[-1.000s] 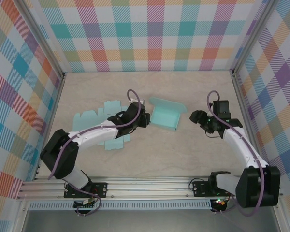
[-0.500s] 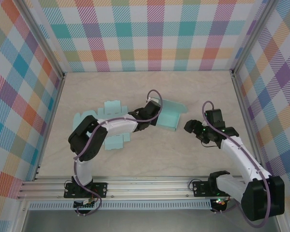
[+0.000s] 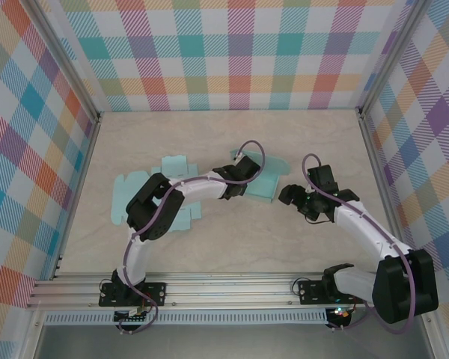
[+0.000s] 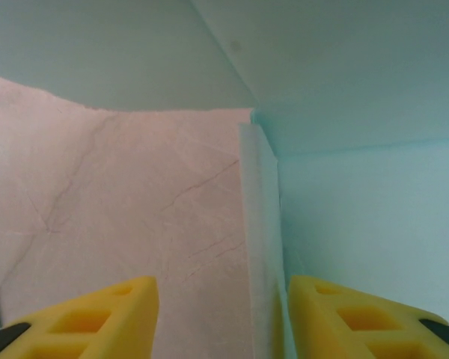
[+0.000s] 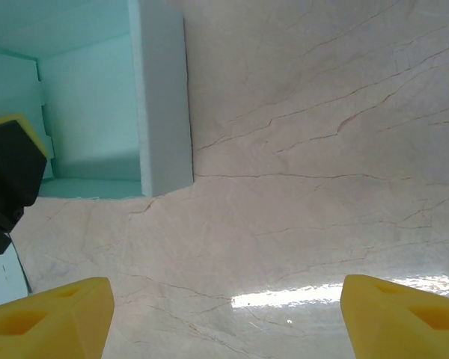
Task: Fold the paper box
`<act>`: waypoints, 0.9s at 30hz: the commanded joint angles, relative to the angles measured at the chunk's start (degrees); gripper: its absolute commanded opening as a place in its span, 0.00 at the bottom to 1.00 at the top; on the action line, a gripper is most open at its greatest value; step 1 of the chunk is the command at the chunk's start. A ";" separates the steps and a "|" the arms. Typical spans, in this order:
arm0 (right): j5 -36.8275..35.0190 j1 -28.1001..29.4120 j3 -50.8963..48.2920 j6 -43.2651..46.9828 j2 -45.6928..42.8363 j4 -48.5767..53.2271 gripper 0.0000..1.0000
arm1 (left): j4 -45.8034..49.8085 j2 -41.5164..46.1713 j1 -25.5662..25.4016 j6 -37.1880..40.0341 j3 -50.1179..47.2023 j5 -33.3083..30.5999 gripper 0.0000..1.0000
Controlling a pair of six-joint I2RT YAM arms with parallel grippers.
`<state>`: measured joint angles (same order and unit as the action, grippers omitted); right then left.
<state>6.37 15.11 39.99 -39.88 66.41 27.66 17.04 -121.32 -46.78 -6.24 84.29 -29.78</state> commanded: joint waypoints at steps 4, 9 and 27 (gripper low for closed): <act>-2.50 0.38 1.47 0.31 -3.13 1.54 0.81 | 10.05 -4.10 -0.98 0.34 4.97 -3.93 0.32; -3.18 0.44 1.09 0.50 -4.96 2.68 0.81 | 17.30 -6.81 -1.87 -0.49 9.40 -8.02 0.20; -4.35 0.44 -1.38 0.46 -6.64 3.19 0.83 | 37.69 -13.16 -3.64 -11.32 16.78 -15.51 0.10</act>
<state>2.33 15.11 39.27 -39.83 60.45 29.69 47.90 -134.69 -49.89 -18.35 104.77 -45.32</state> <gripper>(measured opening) 0.828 0.104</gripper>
